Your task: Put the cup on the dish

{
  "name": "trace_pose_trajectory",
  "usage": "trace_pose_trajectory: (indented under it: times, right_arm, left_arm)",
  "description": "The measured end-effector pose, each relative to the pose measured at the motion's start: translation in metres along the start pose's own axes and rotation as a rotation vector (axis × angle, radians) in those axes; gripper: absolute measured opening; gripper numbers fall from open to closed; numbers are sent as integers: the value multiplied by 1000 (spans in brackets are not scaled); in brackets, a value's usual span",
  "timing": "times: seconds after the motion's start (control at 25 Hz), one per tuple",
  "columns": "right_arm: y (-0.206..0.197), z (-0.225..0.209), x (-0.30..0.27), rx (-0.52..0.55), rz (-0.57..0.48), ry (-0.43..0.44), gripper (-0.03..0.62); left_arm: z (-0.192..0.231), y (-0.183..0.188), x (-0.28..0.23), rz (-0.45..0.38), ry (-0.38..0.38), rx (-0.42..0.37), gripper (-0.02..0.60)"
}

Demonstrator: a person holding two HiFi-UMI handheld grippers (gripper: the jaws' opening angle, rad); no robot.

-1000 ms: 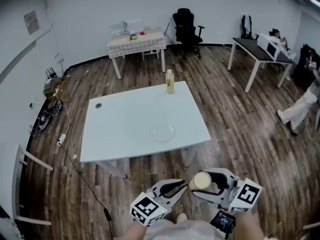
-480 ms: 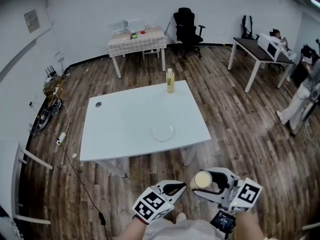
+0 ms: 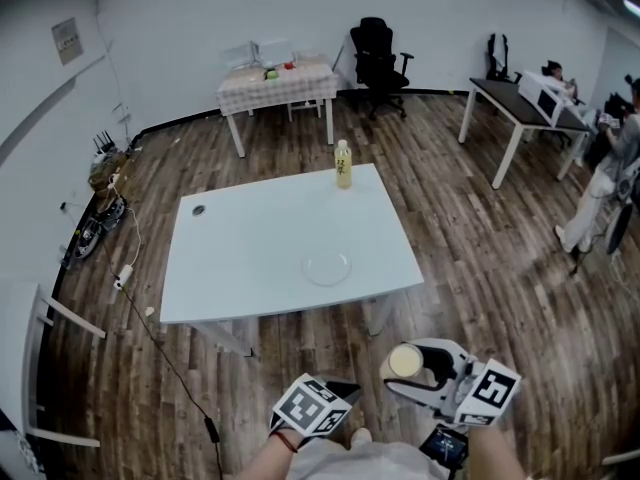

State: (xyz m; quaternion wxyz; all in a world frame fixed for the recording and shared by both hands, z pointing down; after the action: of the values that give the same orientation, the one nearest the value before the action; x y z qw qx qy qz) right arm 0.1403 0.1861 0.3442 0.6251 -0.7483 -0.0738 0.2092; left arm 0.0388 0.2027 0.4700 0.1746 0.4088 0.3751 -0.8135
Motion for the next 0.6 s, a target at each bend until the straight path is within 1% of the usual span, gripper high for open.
trace_pose_trajectory:
  times: [0.12, 0.36, 0.6]
  right_arm:
    - [-1, 1, -2, -35, -20, 14, 275]
    - [5, -1, 1, -29, -28, 24, 274]
    - [7, -2, 4, -29, -27, 16, 275]
  left_arm:
    - [1, -3, -2, -7, 4, 3, 0]
    - [1, 5, 2, 2, 33, 9, 1]
    - [0, 6, 3, 19, 27, 22, 0]
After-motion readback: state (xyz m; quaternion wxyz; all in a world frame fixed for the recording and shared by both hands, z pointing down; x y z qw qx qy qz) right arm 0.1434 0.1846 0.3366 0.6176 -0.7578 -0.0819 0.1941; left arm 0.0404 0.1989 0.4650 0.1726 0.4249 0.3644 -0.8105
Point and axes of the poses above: the fingertips, and each gripper's own axes: x backward along the fingers, z to its left, y out of its top, the point moved 4 cm from there along x, backward along the fingers, and after that the axes turned 9 degrees about z, right-handed, at the moved point
